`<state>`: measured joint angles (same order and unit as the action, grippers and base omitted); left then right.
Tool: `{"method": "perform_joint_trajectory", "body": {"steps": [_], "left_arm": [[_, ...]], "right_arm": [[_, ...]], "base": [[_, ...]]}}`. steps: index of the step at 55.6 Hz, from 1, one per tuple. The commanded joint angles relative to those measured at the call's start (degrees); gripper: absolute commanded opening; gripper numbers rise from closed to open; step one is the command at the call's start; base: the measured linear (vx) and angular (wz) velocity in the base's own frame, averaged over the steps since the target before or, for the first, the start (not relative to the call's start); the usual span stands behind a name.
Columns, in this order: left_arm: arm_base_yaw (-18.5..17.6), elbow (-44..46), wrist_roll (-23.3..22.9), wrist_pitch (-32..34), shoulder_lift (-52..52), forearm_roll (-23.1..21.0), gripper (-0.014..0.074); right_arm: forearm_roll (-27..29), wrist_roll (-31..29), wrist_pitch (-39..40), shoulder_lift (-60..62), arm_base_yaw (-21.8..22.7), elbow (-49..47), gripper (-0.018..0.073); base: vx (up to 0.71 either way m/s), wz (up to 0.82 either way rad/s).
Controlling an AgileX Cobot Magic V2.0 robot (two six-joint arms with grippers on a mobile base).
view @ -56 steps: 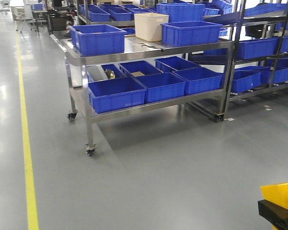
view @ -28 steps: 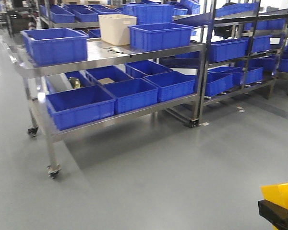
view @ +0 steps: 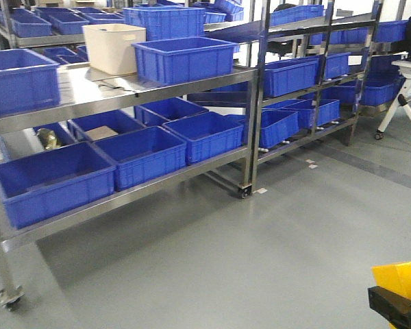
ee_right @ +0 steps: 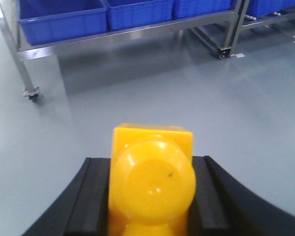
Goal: Pick red and yellow blocks into blue bin
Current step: 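Drive away from the table holding both blocks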
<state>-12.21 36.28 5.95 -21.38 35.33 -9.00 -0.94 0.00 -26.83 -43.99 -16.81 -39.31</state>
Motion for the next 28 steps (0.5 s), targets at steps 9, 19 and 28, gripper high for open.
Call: {"method": "perform_joint_trajectory", "body": {"steps": [9,19,28], "left_arm": [[-0.2,1.6,-0.4,5.0,0.2,-0.7,0.0002],[-0.2,1.6,-0.4,5.0,0.2,-0.7,0.0002],[-0.2,1.6,-0.4,5.0,0.2,-0.7,0.0002]], "right_arm": [[-0.3,0.0,4.3,0.3,0.2,-1.8,-0.0010],[-0.3,0.0,4.3,0.3,0.2,-1.8,-0.0010],[-0.3,0.0,4.3,0.3,0.2,-1.8,-0.0010]], "base": [[0.54,-0.24],[0.57,-0.32],[0.59,-0.41]]}}
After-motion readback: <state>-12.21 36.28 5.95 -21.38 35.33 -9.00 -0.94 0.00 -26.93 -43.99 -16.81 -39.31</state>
